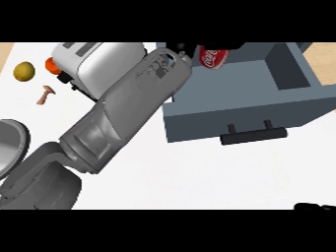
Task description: Pick up the can, place it into the drawer and close the drawer
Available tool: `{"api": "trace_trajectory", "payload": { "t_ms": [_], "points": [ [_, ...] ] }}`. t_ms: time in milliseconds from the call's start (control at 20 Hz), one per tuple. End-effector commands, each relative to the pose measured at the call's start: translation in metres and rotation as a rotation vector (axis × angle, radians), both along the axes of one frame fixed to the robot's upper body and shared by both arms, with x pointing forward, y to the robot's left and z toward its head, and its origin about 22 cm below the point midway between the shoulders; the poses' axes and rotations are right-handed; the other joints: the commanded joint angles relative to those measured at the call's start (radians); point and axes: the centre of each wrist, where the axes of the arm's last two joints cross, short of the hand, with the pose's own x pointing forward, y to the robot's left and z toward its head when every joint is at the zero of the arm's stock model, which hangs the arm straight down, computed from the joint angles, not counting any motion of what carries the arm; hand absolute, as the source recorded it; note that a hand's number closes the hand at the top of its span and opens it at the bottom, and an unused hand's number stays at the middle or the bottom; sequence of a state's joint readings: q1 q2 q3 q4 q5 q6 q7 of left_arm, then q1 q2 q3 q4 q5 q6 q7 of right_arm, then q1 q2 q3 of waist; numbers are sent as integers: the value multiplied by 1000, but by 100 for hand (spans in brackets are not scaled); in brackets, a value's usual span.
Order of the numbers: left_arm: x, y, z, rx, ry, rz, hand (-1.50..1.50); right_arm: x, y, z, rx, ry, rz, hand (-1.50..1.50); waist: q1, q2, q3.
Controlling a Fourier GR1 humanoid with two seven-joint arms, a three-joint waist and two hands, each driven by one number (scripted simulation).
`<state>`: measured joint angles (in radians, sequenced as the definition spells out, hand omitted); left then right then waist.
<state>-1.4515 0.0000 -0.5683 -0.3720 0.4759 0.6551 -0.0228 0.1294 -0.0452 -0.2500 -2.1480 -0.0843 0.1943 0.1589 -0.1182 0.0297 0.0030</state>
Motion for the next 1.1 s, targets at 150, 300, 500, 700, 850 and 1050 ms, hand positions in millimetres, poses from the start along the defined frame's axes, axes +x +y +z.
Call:
{"api": "trace_trajectory", "payload": {
  "t_ms": [150, 300, 500, 700, 850, 1050],
  "points": [
    [2, 7, -16, 12, 3, 54, -150, 7, -2, 2, -8, -7, 15, -150, -8, 3, 0],
    [-1, 3, -13, -9, 2, 81, -150, -1, 7, 3, -14, -8, 25, -150, -21, 1, 0],
    [-1, 8, -27, 0, -25, 106, -150, 11, 7, 3, -9, -36, 22, -150, -17, 7, 0],
    [-2, 1, -12, -39, -11, 125, -150, 13, 4, 6, -51, -55, 21, -150, -21, 5, 0],
    [-2, 7, -25, -71, -8, 137, -150, 5, 5, 21, -165, -100, -11, -150, -15, 4, -2],
    [-4, 1, -15, -93, -4, 108, -150, 6, 1, 25, -329, -145, -23, -150, 2, 0, -1]
  ]
}}
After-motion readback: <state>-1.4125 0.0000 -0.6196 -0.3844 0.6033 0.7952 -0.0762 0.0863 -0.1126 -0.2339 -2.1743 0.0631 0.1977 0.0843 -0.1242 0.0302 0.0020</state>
